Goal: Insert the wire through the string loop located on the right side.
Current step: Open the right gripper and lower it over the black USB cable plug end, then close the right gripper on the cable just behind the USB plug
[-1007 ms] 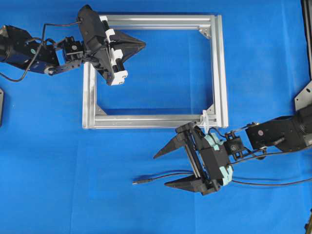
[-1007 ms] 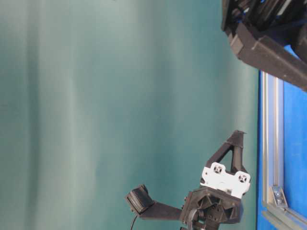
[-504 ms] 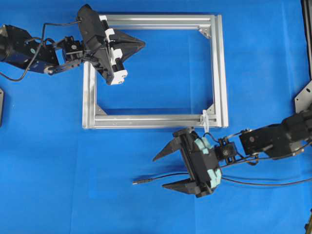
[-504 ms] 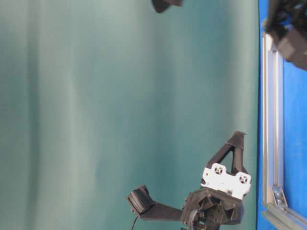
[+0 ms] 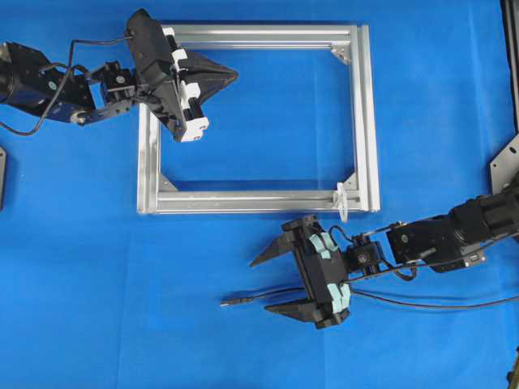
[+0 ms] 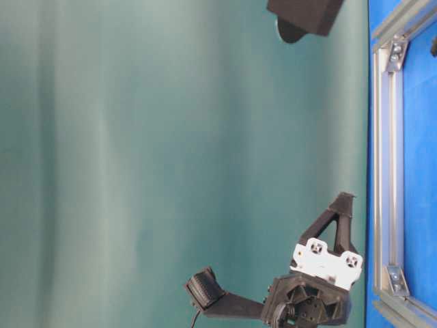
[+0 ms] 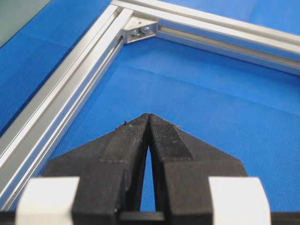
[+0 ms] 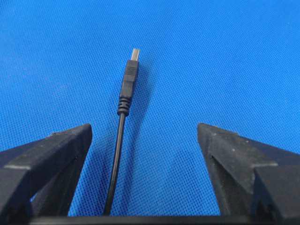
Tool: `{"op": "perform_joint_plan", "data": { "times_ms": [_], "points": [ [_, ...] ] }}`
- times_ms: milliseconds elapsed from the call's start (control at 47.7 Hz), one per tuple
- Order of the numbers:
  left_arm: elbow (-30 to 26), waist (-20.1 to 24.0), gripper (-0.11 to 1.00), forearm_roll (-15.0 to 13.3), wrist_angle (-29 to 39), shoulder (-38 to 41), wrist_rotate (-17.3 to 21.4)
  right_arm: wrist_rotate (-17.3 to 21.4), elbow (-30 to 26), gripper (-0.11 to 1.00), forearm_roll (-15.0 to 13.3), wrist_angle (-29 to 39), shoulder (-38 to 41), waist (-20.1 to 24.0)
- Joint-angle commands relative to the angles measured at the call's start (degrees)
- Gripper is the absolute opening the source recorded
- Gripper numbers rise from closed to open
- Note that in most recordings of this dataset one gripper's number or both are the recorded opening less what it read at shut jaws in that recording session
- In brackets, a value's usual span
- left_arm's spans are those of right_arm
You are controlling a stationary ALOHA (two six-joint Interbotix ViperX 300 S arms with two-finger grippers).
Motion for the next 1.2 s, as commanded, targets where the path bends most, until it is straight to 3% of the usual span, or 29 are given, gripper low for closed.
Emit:
{"op": "perform_joint_plan", "data": {
  "times_ms": [0, 63, 231, 336, 818, 1175],
  "points": [
    [-0.4, 0.2, 0.0, 0.3, -0.5, -1.9, 0.1, 0.0, -0.8, 0.76, 0.2, -0.3, -0.8, 0.2],
    [-0.5, 0.2, 0.0, 0.3, -0.6, -1.9, 0.1, -0.2, -0.8, 0.63, 0.2, -0.3, -0.8, 0.2],
    [-0.5, 0.2, 0.0, 0.2, -0.6, -1.9, 0.1, -0.4, -0.6, 0.14, -0.1, -0.2, -0.8, 0.1],
    [-0.5, 0.2, 0.0, 0.3, -0.6, -1.9, 0.1, -0.4, -0.7, -0.02, -0.4, 0.1, -0.8, 0.1],
    [-0.5, 0.2, 0.0, 0.3, -0.6, -1.9, 0.1, 0.0, -0.5, -0.04, -0.1, 1.6, -3.1, 0.1],
    [-0.8, 0.2, 0.0, 0.4, -0.7, -1.9, 0.1, -0.3, -1.2, -0.04, -0.1, 14.6, -14.2, -0.1]
  ]
}}
